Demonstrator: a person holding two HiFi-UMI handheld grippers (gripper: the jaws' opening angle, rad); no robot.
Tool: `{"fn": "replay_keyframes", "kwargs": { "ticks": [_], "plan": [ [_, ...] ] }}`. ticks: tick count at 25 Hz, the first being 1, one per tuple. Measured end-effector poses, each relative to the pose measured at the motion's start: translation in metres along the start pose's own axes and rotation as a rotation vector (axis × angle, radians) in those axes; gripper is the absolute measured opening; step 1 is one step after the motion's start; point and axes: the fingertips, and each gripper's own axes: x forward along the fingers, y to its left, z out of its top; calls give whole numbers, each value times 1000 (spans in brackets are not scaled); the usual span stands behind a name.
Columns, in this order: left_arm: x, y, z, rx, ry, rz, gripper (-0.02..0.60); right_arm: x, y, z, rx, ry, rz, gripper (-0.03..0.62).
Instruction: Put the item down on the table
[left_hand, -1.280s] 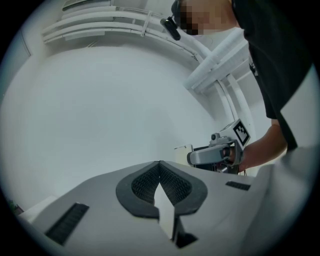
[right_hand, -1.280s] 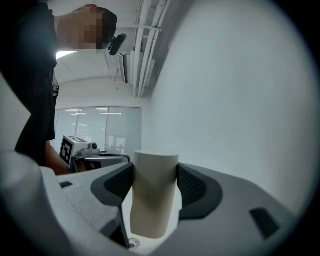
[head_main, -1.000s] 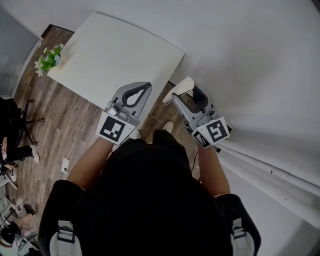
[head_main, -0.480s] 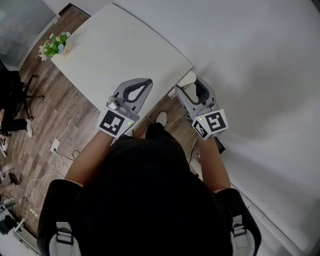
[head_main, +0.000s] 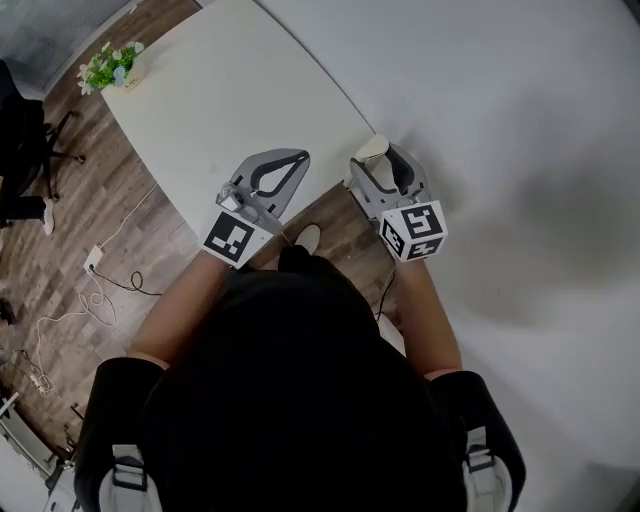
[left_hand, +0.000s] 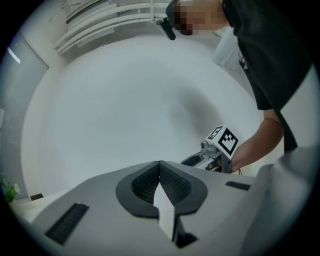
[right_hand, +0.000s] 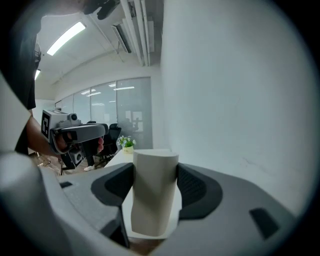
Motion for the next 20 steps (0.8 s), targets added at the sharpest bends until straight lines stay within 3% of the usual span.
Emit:
{"fn": "replay_keyframes", "kwargs": {
  "ticks": [7,16,20],
  "plan": [
    [27,4,-21,0,5,31,-6,32,-34,-37,-27,158,19,275],
    [53,9,-48,-35,7,55,-8,62,-45,-72,-63,305,60,275],
    [64,10,-65,-20,25,67,-7,78,-50,-92,-129,379,56,275]
  ]
}}
